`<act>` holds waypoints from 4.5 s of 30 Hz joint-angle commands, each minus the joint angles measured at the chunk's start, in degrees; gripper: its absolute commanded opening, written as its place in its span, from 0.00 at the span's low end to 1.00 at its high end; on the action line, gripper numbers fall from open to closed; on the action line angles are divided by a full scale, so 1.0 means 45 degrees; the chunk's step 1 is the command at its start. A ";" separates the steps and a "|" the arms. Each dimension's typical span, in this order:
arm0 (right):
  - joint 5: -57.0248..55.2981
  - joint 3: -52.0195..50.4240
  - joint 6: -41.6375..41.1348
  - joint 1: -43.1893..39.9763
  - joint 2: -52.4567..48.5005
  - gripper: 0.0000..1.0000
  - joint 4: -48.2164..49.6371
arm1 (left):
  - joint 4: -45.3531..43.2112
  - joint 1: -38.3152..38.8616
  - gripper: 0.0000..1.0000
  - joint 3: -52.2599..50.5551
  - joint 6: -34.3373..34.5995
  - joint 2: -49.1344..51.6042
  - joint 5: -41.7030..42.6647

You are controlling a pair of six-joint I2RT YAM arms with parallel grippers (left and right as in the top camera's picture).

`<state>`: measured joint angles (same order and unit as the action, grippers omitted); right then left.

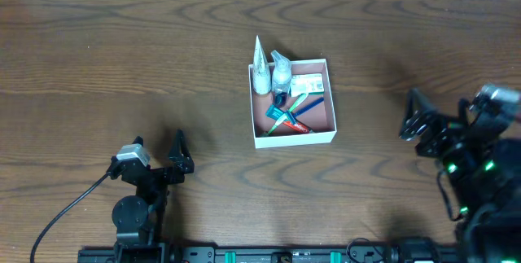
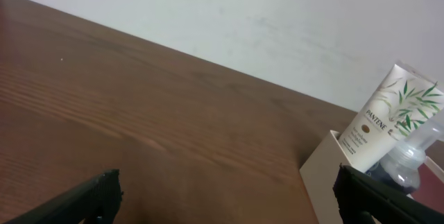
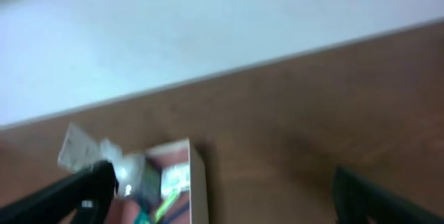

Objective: Pack container

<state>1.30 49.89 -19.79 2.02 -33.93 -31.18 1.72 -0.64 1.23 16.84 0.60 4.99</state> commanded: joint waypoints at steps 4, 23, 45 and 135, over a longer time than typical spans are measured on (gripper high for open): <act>-0.0044 -0.4847 -0.1117 0.0112 0.2599 0.99 0.5610 | 0.0418 -0.0058 0.98 -0.0219 -0.0068 -0.0058 0.0223; -0.1088 -1.0210 -0.3123 0.0117 0.6450 0.99 0.9530 | 0.0418 -0.0058 0.98 -0.0219 -0.0068 -0.0058 0.0223; 0.1991 -1.1021 0.5960 0.0112 0.7480 0.99 0.6173 | 0.0418 -0.0058 0.98 -0.0219 -0.0068 -0.0058 0.0223; 0.0772 -1.1016 0.6037 0.0112 0.7475 0.99 0.6105 | 0.0418 -0.0058 0.98 -0.0219 -0.0068 -0.0058 0.0223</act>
<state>5.34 0.40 6.57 2.07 -0.71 -3.44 1.69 -0.64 1.23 16.84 0.60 4.97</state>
